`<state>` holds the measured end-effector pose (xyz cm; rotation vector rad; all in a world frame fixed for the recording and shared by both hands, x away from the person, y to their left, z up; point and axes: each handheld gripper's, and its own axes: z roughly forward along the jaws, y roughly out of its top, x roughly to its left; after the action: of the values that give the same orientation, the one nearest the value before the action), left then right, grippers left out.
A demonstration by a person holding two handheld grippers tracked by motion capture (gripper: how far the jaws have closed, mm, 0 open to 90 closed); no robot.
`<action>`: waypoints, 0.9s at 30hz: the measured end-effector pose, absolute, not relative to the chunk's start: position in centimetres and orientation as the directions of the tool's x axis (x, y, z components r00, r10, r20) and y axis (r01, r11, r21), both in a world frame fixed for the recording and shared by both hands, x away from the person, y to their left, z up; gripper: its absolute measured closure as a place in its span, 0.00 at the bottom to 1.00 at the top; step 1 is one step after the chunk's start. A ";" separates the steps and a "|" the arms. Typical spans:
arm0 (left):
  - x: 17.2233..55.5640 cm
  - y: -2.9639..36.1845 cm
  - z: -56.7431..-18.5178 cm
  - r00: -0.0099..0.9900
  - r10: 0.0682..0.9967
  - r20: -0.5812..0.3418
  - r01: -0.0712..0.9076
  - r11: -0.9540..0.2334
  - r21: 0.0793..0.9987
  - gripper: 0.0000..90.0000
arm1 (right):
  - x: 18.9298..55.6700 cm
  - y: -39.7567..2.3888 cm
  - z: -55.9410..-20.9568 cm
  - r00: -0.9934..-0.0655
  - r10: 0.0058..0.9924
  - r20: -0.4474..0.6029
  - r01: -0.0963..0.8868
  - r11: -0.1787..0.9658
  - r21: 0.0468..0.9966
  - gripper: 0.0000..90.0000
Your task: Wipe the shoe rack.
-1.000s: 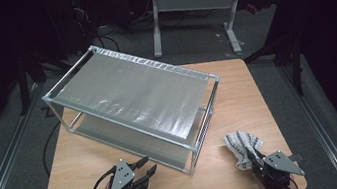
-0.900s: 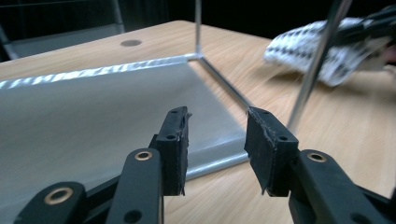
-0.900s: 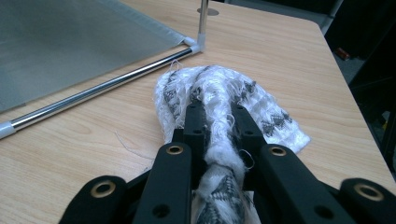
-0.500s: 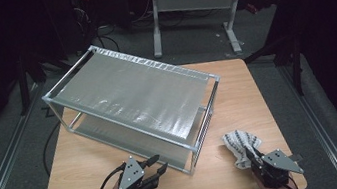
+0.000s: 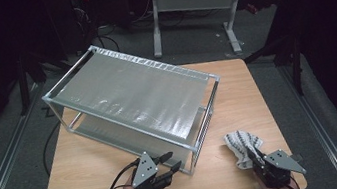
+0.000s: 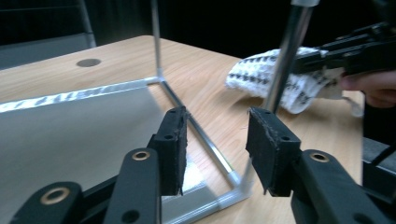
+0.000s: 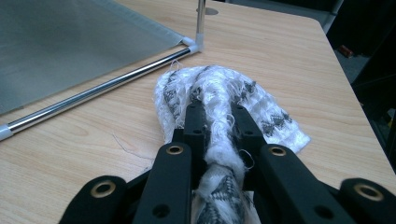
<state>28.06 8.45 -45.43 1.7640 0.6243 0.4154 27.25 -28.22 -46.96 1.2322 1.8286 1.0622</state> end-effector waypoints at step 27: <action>28.1 3.9 -43.5 0.826 0.563 0.011 0.112 -0.183 0.977 0.87 | 27.2 -27.8 -46.9 -0.340 0.936 -0.088 0.382 0.223 0.897 0.89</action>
<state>28.10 3.92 -43.54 1.7304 0.5249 0.4381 27.24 -27.81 -46.94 1.2172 1.8438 1.0787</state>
